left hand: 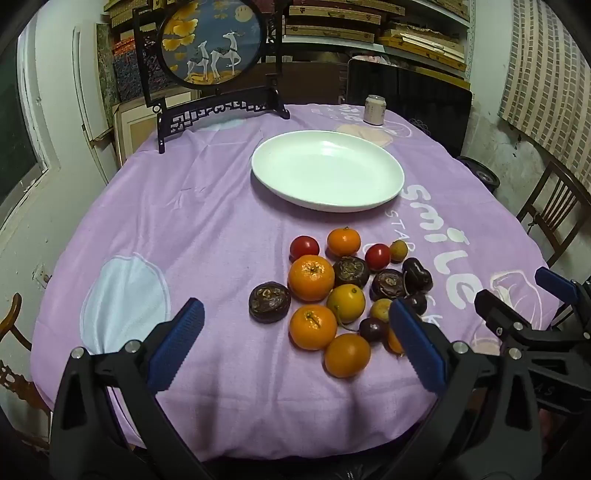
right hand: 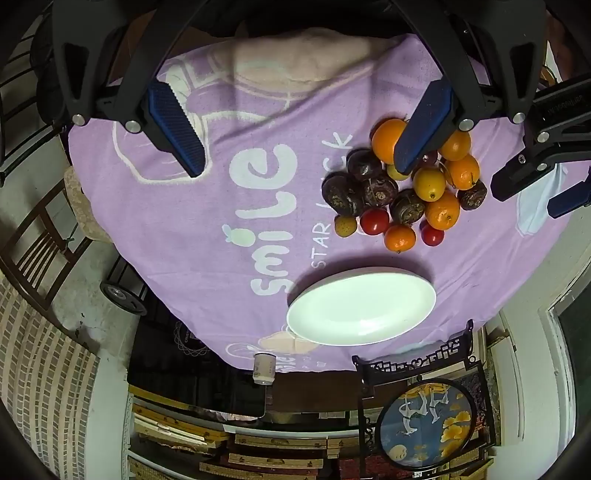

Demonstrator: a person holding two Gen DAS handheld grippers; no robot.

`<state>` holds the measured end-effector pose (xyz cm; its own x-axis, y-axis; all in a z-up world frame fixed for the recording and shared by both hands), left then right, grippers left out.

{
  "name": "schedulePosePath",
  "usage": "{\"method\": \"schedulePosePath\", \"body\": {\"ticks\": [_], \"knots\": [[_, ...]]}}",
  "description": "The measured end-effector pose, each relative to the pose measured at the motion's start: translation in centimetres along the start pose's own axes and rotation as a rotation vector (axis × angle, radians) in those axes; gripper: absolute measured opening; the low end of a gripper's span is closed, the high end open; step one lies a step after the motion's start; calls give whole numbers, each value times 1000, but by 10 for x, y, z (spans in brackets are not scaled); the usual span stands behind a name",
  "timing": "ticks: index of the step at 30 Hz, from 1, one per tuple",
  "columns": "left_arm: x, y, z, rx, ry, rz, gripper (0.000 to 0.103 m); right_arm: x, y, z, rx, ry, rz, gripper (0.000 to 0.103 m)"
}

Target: Organize fruits

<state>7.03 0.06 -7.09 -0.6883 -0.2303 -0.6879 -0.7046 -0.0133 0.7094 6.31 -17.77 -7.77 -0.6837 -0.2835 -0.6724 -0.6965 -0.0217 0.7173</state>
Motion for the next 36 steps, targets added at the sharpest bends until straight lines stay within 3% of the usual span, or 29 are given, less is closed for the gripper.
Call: {"method": "schedulePosePath", "body": {"ticks": [36], "knots": [[7,-1,1,9,14,13,101,2,3,0,-4,-10,-6,102]]}}
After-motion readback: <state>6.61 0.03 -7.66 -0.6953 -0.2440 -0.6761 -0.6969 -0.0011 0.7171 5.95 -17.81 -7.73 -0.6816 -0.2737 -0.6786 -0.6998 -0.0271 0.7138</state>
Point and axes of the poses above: each gripper's, at about its wrist camera, not at the fingertips, and y roughly against the way its jaws point, z to its left, x to its underside, the point moved 10 cm from there along -y, roughly the way its jaws point, and after that the axes turned 14 degrees about y, right-handed, at the moved point
